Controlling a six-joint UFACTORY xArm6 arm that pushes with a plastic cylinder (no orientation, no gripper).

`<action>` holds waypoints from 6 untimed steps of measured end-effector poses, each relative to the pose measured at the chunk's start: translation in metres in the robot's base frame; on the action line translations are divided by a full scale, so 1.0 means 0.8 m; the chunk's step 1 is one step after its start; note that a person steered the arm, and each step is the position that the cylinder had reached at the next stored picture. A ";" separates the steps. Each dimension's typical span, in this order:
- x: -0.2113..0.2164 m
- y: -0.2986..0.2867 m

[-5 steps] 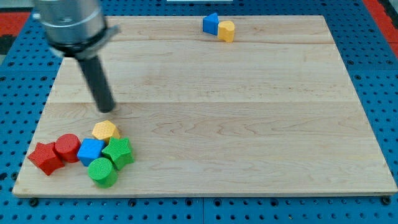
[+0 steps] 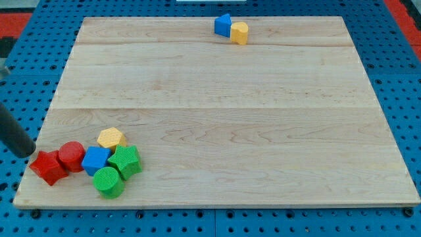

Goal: Point your arm closer to group of blocks

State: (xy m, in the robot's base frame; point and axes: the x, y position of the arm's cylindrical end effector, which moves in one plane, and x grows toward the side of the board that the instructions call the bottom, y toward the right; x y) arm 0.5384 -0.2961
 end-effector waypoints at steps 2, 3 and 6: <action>0.029 -0.006; 0.034 -0.006; 0.034 0.020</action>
